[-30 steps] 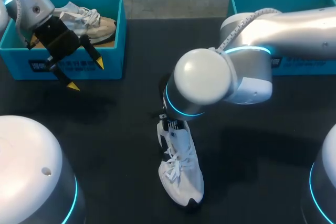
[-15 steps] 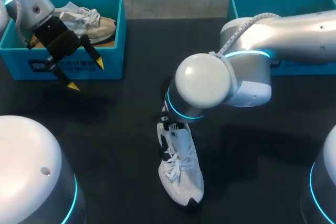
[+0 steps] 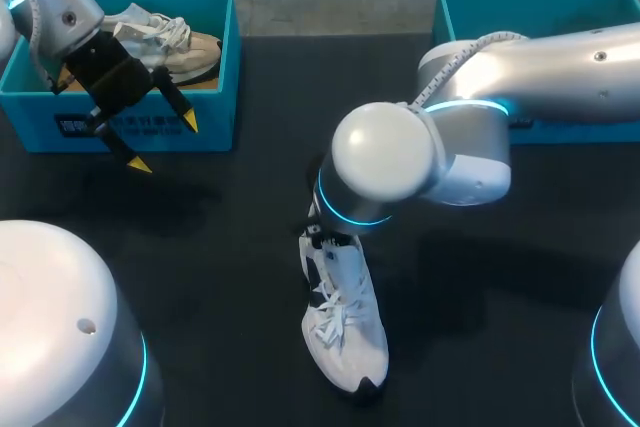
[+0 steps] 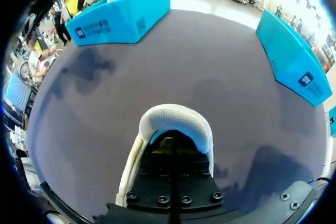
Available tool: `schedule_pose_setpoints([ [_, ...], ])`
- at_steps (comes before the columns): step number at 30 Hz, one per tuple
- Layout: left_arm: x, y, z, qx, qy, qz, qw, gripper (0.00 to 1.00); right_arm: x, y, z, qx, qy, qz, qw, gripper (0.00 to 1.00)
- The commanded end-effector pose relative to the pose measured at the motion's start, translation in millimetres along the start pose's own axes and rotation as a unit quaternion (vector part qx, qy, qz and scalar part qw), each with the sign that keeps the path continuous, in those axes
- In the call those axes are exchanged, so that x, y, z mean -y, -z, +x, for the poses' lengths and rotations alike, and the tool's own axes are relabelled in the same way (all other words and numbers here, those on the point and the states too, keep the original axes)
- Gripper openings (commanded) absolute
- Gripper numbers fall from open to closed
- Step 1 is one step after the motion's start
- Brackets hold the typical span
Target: Take the shoe out of the shoebox, open the shoe tongue, remove and reinsert the insole, then place the shoe into the shoebox
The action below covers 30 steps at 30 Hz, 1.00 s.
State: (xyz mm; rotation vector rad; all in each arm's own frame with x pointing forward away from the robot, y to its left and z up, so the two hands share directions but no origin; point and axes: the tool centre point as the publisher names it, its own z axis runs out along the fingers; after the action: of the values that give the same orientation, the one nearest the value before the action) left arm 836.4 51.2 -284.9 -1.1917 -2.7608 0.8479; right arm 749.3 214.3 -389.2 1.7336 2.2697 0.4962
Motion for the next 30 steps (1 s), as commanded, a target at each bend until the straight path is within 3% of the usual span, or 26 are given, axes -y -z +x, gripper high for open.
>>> schedule_pose_setpoints([
  [1, -0.5, 0.8, -0.7, -0.002, 0.0, 0.0, 1.0, 1.0, -1.8, -14.0, 3.5, 0.001, 0.002, 0.017, 1.0, 0.0],
  [6, -0.5, 0.8, -0.7, -0.002, 0.0, 0.0, 1.0, 1.0, 1.0, -16.1, 2.5, -0.001, -0.001, 0.022, 1.0, 0.0],
  [14, -0.5, 0.8, -0.7, -0.002, 0.0, 0.0, 1.0, 1.0, -3.7, 20.1, 5.5, 0.027, 0.0, -0.024, 0.999, 0.0],
  [20, -0.5, 0.8, -0.7, -0.002, 0.0, 0.0, 1.0, 1.0, -5.7, 34.6, 6.4, 0.037, 0.004, -0.039, 0.999, 0.0],
  [30, -0.5, 0.8, -0.7, -0.002, 0.0, 0.0, 1.0, 1.0, -19.6, 25.4, 3.9, 0.039, 0.01, -0.06, 0.997, 0.0],
])
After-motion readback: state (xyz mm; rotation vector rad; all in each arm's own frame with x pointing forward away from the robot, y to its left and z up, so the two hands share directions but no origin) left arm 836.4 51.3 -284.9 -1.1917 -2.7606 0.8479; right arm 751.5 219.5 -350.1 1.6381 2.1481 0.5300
